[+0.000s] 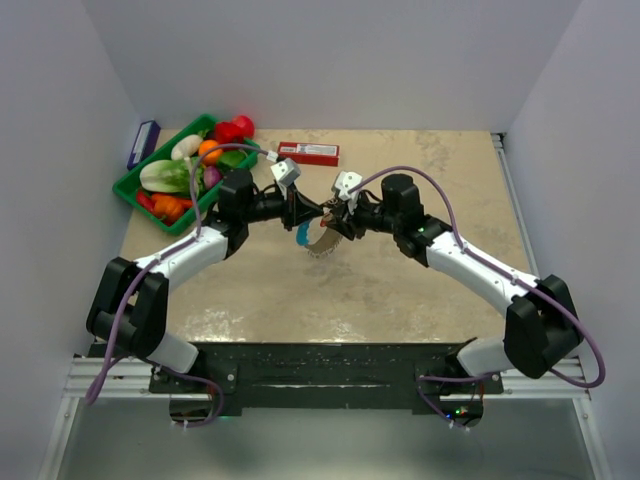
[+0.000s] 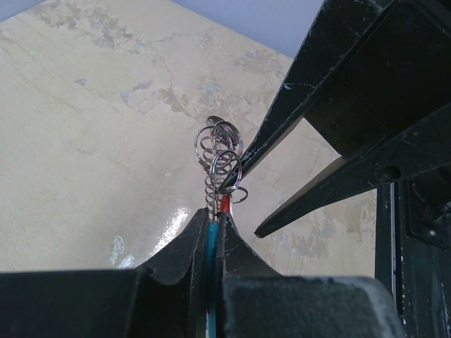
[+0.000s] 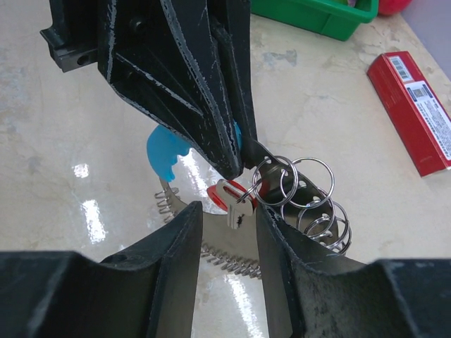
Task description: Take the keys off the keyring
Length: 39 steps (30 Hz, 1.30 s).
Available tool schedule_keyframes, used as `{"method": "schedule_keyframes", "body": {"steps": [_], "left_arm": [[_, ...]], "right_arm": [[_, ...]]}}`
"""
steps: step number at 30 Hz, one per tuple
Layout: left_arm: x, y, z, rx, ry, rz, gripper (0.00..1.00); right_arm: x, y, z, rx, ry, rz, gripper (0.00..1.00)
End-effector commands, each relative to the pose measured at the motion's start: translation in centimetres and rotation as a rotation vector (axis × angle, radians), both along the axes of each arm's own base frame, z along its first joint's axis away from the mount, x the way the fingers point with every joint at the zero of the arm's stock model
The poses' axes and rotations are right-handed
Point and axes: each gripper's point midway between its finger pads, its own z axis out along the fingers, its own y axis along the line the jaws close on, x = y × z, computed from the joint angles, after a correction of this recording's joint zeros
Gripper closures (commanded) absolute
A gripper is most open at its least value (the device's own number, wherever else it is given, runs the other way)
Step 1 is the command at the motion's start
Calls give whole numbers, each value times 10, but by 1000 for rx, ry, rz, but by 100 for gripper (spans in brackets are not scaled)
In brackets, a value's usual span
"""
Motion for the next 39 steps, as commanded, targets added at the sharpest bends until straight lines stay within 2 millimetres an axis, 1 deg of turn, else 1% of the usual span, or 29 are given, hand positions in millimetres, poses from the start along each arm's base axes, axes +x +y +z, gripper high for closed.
{"method": "schedule_keyframes", "body": {"steps": [1,5,12,17,20,25,28,29,31,32,33,34,35,37,39], "left_arm": [[-5,-1,24,-50,-75,-25,100],[-5,-2,25,-52,-75,-28,100],[-4,-2,22,-49,-68,-28,100],[-5,-3,22,-48,-65,-31,100],[-5,-3,22,-48,-65,-31,100],[-5,-3,22,-46,-66,-30,100],[-5,-3,22,-45,-68,-30,100],[-5,-3,21,-44,-66,-30,100],[-5,-3,22,-45,-68,-31,100],[-5,-3,22,-45,-68,-31,100],[-5,-3,23,-45,-71,-31,100],[-6,-3,23,-45,-72,-32,100],[-6,-2,22,-44,-74,-32,100],[-6,-2,23,-45,-75,-32,100],[-7,-3,23,-46,-73,-36,100]], "right_arm": [[12,0,32,46,-94,-42,60],[13,-1,39,52,-104,-53,59],[18,-1,42,48,-103,-70,59],[23,-4,47,40,-113,-95,60],[23,-4,51,40,-117,-98,60],[21,-2,51,43,-103,-85,61],[18,-1,56,59,-81,-61,59],[19,-2,61,68,-81,-60,58],[19,-3,64,88,-61,-60,56],[23,-6,67,96,-59,-65,56],[21,-5,68,110,-40,-51,55],[23,-6,66,113,-26,-48,54],[26,-8,69,122,-23,-51,54],[26,-6,66,141,20,-46,52],[27,-5,71,169,60,-36,50]]}}
